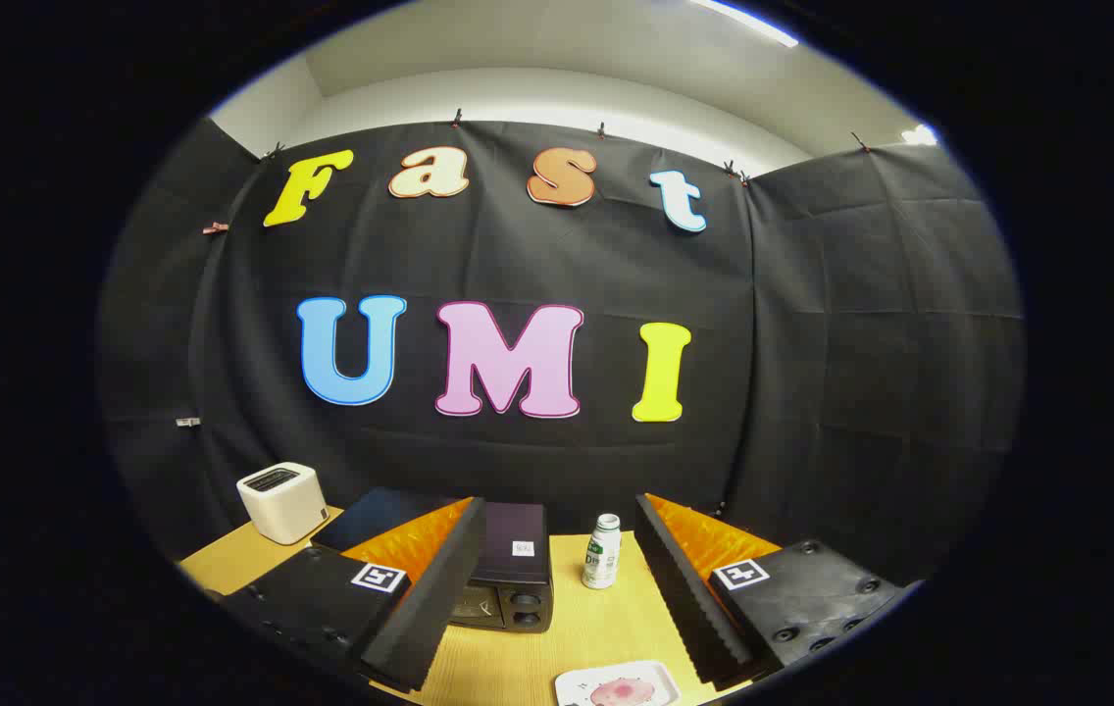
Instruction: Open the toaster oven, put the food inside, and close the toaster oven door.
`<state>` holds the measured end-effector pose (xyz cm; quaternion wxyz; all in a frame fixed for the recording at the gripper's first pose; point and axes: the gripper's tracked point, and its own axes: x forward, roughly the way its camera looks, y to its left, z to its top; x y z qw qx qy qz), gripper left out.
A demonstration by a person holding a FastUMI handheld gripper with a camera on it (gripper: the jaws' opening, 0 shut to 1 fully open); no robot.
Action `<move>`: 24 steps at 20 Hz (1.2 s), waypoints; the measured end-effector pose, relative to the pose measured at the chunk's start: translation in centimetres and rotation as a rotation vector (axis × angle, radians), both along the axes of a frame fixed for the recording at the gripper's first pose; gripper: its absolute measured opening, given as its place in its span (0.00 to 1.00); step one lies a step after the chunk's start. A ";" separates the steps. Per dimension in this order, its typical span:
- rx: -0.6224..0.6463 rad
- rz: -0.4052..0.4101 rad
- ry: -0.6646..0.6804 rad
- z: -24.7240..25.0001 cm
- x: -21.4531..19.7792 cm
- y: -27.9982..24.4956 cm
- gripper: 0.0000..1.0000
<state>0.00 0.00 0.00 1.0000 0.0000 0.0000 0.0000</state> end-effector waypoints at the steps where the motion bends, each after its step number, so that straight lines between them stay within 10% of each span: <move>1: -0.001 0.000 0.000 -0.1 0.0 0.1 0.98; 24: 0.044 0.089 0.052 -2.7 1.7 10.9 0.98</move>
